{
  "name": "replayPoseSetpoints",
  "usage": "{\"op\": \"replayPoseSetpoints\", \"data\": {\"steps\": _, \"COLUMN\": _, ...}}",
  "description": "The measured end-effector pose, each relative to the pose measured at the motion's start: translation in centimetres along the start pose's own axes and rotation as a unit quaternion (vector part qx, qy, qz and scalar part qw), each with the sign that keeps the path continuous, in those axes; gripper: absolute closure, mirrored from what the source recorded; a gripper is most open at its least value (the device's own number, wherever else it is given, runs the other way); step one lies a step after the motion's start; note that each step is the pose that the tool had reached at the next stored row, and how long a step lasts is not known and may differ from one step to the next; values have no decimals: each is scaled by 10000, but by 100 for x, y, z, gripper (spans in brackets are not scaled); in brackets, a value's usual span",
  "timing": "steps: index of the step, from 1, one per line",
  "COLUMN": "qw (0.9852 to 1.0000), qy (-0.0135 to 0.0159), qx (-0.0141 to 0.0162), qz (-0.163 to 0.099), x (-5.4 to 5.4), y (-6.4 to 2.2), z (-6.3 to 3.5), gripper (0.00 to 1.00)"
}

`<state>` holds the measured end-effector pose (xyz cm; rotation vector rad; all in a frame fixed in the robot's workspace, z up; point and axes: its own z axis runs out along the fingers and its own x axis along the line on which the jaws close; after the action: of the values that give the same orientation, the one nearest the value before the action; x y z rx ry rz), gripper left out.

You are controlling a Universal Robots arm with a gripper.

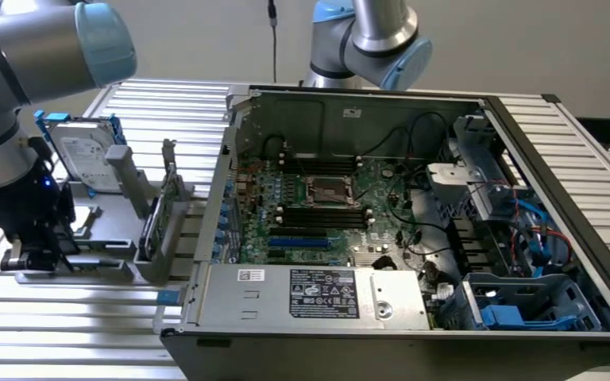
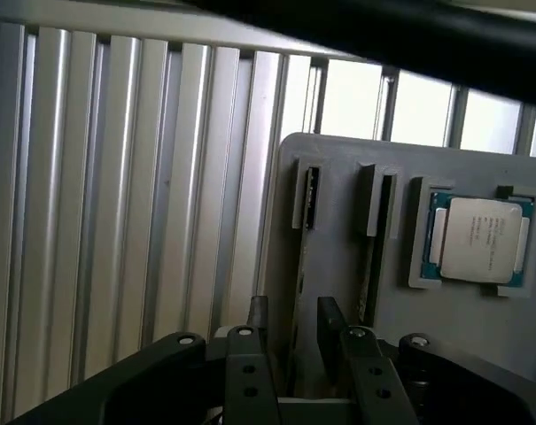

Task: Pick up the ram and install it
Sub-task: 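Pick up the ram and move it above insertion slot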

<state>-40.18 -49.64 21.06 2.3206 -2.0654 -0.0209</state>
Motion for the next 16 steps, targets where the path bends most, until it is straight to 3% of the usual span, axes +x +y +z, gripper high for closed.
{"op": "replayPoseSetpoints", "data": {"steps": 5, "qw": 10000, "qy": -47, "qx": 8, "qz": -24, "x": 1, "y": 12, "z": 38, "gripper": 64}}
{"op": "replayPoseSetpoints", "data": {"steps": 13, "qw": 10000, "qy": -94, "qx": 15, "qz": -24, "x": 24, "y": 31, "z": 88, "gripper": 64}}
{"op": "replayPoseSetpoints", "data": {"steps": 16, "qw": 9999, "qy": -133, "qx": 23, "qz": -18, "x": 35, "y": 32, "z": 99, "gripper": 64}}
